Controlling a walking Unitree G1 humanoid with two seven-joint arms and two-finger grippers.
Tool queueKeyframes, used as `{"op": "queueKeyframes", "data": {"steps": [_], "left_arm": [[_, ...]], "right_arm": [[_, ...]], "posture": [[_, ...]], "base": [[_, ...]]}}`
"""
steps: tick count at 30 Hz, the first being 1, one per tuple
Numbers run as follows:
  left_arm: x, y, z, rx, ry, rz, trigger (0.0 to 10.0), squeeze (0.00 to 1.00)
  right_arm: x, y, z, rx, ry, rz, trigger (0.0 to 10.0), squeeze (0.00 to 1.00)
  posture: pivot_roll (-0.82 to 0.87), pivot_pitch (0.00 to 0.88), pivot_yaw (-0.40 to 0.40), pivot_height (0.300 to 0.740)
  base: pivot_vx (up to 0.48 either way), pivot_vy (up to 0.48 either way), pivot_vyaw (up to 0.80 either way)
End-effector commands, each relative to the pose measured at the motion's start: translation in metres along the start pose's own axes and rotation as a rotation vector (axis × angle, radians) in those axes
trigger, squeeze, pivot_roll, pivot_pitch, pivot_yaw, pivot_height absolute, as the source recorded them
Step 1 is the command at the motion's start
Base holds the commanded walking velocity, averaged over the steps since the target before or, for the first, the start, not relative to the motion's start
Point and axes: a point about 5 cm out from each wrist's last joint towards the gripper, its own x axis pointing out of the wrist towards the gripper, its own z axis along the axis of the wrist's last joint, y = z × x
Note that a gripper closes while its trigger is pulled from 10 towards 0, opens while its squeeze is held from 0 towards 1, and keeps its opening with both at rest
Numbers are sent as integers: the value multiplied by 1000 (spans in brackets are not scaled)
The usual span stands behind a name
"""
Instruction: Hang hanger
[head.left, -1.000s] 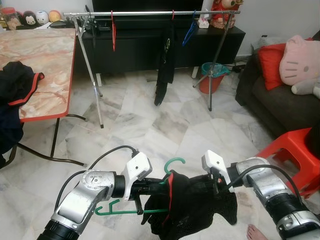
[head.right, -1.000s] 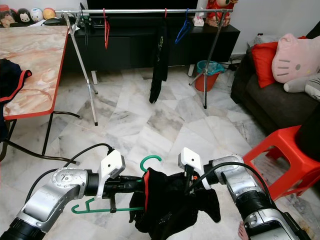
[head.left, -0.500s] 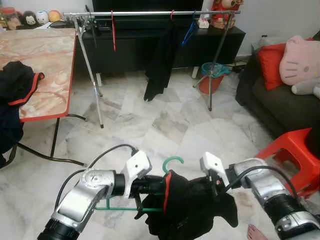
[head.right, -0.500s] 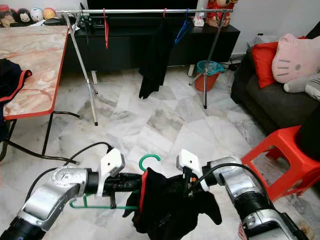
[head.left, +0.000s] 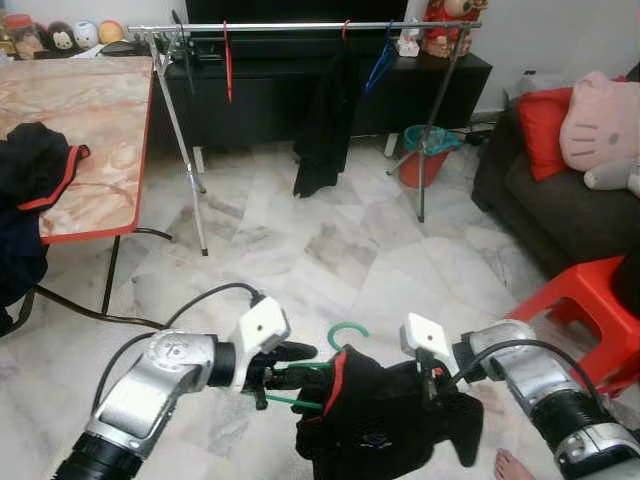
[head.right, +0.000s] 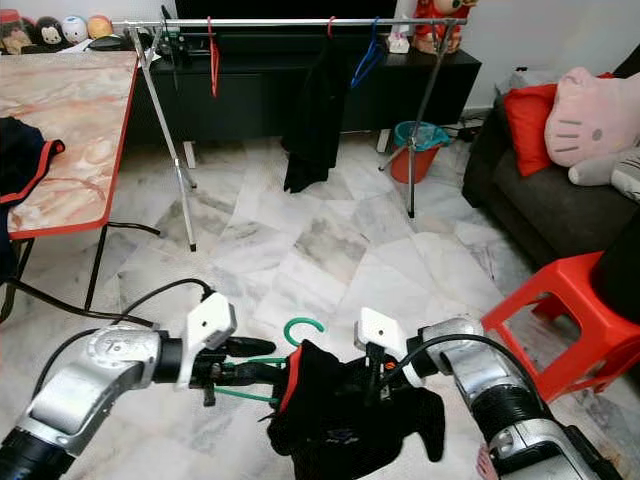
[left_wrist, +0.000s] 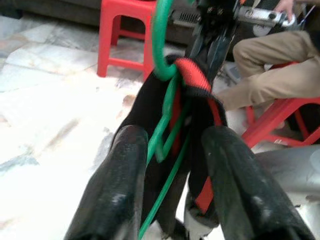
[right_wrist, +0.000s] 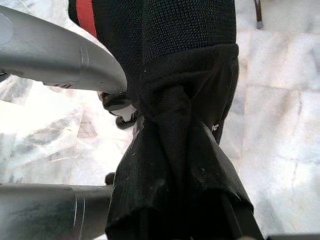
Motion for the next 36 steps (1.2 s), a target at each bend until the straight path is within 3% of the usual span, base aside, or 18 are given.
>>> {"op": "queueKeyframes", "data": {"steps": [1, 5, 8, 11, 12, 14, 15, 16, 17, 18, 19, 23, 25, 26, 27, 28, 31, 36], "left_arm": [[-8, 3, -4, -2, 9, 17, 10000, 1000], [-18, 6, -9, -10, 34, 51, 10000, 1000], [-31, 14, -18, -23, 66, 144, 10000, 1000], [-51, 37, -30, -42, 84, 417, 10000, 1000], [-51, 37, -30, -42, 84, 417, 10000, 1000], [-60, 45, -35, -42, 93, 533, 10000, 1000], [-70, 53, -43, -73, 90, 685, 10000, 553], [-70, 53, -43, -73, 90, 685, 10000, 553], [-75, 55, -46, -82, 86, 749, 10000, 341], [-78, 57, -50, -106, 82, 807, 10000, 0], [-86, 61, -59, -137, 70, 934, 10000, 0], [-100, 67, -72, -213, 38, 1140, 10000, 0], [-100, 67, -72, -213, 38, 1140, 10000, 0], [-108, 69, -81, -250, 40, 1250, 10000, 0], [-108, 69, -81, -250, 40, 1250, 10000, 0], [-112, 68, -93, -283, 66, 1327, 10000, 0], [-107, 62, -109, -333, 118, 1326, 10000, 0], [-81, 44, -135, -418, 187, 1163, 10000, 0]], "right_arm": [[-9, -4, -1, -15, 27, -33, 0, 0], [-13, -5, -5, -11, 47, -48, 0, 0], [-17, -7, -8, -7, 62, -75, 0, 0], [-23, -13, -6, -3, 42, -141, 0, 0], [-23, -13, -6, -3, 42, -141, 0, 0], [-24, -16, -4, -1, 32, -170, 0, 0], [-26, -18, -3, 3, 25, -198, 0, 0], [-26, -18, -3, 3, 25, -198, 0, 0], [-26, -19, -2, 4, 24, -209, 0, 0], [-26, -20, -2, 5, 20, -222, 0, 0], [-27, -25, 2, 9, -4, -266, 0, 0], [-27, -31, 9, 23, -39, -333, 0, 0], [-27, -31, 9, 23, -39, -333, 0, 0], [-25, -33, 12, 23, -50, -351, 0, 0], [-25, -33, 12, 23, -50, -351, 0, 0], [-24, -36, 16, 25, -69, -376, 0, 0], [-22, -39, 23, 22, -97, -399, 0, 0], [-14, -43, 43, -16, -147, -400, 0, 0]], "posture": [[52, 47, -112, 740], [52, 47, -112, 740], [52, 47, -112, 740], [52, 47, -112, 740], [52, 47, -112, 740], [52, 47, -112, 740], [48, 49, -113, 740], [48, 49, -113, 740], [48, 49, -113, 740], [48, 49, -113, 740], [54, 48, -115, 740], [54, 48, -115, 740], [54, 48, -115, 740], [57, 42, -115, 740], [57, 42, -115, 740], [57, 41, -114, 740], [58, 39, -114, 740], [61, 36, -116, 740]], "base": [[0, 0, 0], [0, 0, 0], [0, 0, 0], [0, 0, 0], [0, 0, 0], [0, 0, 0], [0, 0, 0], [0, 0, 0], [0, 0, 0], [0, 0, 0], [0, 0, 0], [0, 0, 0], [0, 0, 0], [0, 0, 0], [0, 0, 0], [0, 0, 0], [0, 0, 0], [0, 0, 0]]}}
